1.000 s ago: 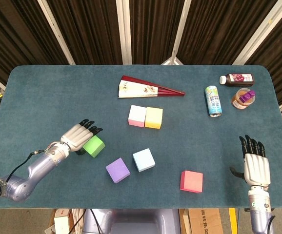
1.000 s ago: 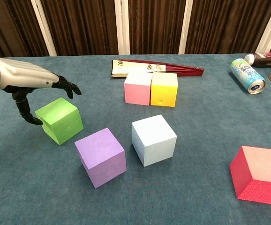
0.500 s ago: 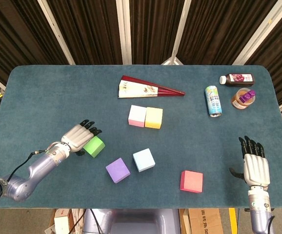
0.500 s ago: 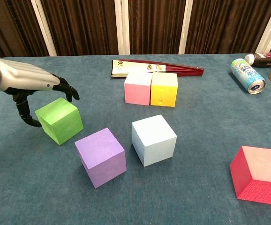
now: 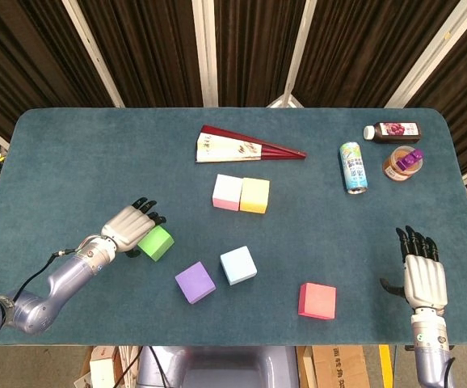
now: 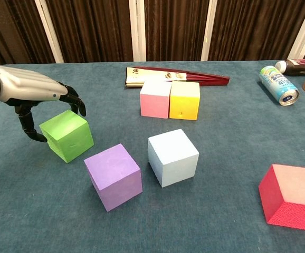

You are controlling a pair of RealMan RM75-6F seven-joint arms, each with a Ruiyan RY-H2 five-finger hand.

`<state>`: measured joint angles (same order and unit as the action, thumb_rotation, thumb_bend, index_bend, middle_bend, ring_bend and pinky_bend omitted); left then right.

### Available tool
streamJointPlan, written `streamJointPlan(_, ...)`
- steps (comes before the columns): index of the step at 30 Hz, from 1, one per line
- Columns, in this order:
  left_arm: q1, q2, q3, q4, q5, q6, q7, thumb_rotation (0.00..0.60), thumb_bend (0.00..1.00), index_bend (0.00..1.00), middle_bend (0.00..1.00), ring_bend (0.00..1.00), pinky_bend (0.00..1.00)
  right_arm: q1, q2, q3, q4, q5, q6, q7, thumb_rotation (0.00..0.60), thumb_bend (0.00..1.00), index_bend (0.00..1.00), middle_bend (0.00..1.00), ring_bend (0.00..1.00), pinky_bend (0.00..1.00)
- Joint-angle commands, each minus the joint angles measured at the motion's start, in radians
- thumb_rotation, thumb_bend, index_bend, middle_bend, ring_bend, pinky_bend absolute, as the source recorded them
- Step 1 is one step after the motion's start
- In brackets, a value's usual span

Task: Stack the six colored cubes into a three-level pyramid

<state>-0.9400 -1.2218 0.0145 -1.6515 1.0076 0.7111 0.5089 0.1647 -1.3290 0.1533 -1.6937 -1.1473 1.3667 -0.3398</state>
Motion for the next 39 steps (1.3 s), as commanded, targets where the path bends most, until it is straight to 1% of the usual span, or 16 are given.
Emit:
streamJointPlan(1, 0.0, -0.002, 0.001, 0.002, 0.002, 0.004, 0.0, 0.6, 0.28, 0.21, 0.23, 0.0, 0.0, 0.0, 0.0, -0.001, 0.0, 0.0, -0.001, 0.0, 0.6, 0.2, 0.02, 0.02, 0.0, 0.0)
streamJointPlan(9, 0.0, -0.006, 0.006, 0.007, 0.002, 0.009, -0.004, 0.6, 0.34, 0.24, 0.26, 0.0, 0.0, 0.0, 0.005, -0.002, -0.006, 0.004, -0.001, 0.007, 0.6, 0.2, 0.02, 0.02, 0.0, 0.0)
streamJointPlan(14, -0.003, -0.005, 0.012, 0.006, -0.003, 0.009, 0.002, 0.6, 0.34, 0.24, 0.27, 0.0, 0.0, 0.001, 0.004, -0.002, -0.005, 0.007, -0.003, 0.011, 0.6, 0.2, 0.02, 0.02, 0.0, 0.0)
streamJointPlan(17, -0.005, -0.001, 0.014, 0.001, -0.008, 0.012, 0.009, 0.6, 0.35, 0.25, 0.29, 0.0, 0.0, 0.002, 0.003, 0.0, -0.004, 0.012, -0.003, 0.012, 0.6, 0.2, 0.02, 0.02, 0.0, 0.0)
streamJointPlan(23, -0.006, 0.013, 0.009, -0.016, -0.021, 0.031, 0.013, 0.6, 0.38, 0.29, 0.32, 0.0, 0.0, 0.0, 0.007, 0.003, -0.004, 0.012, 0.004, 0.02, 0.6, 0.2, 0.02, 0.02, 0.0, 0.0)
streamJointPlan(31, -0.005, 0.028, -0.01, -0.015, -0.046, 0.03, -0.028, 0.6, 0.41, 0.35, 0.36, 0.0, 0.0, -0.002, 0.01, 0.005, -0.003, 0.013, 0.008, 0.03, 0.6, 0.2, 0.02, 0.02, 0.0, 0.0)
streamJointPlan(36, -0.007, 0.036, -0.034, -0.005, -0.096, 0.019, -0.07, 0.6, 0.41, 0.33, 0.34, 0.0, 0.0, 0.0, 0.009, 0.006, -0.001, 0.018, 0.004, 0.028, 0.6, 0.2, 0.02, 0.02, 0.0, 0.0)
streamJointPlan(39, -0.022, 0.046, -0.047, -0.003, -0.173, 0.004, -0.077, 0.6, 0.41, 0.32, 0.33, 0.0, 0.0, 0.0, 0.009, 0.005, 0.0, 0.019, 0.002, 0.03, 0.6, 0.2, 0.02, 0.02, 0.0, 0.0)
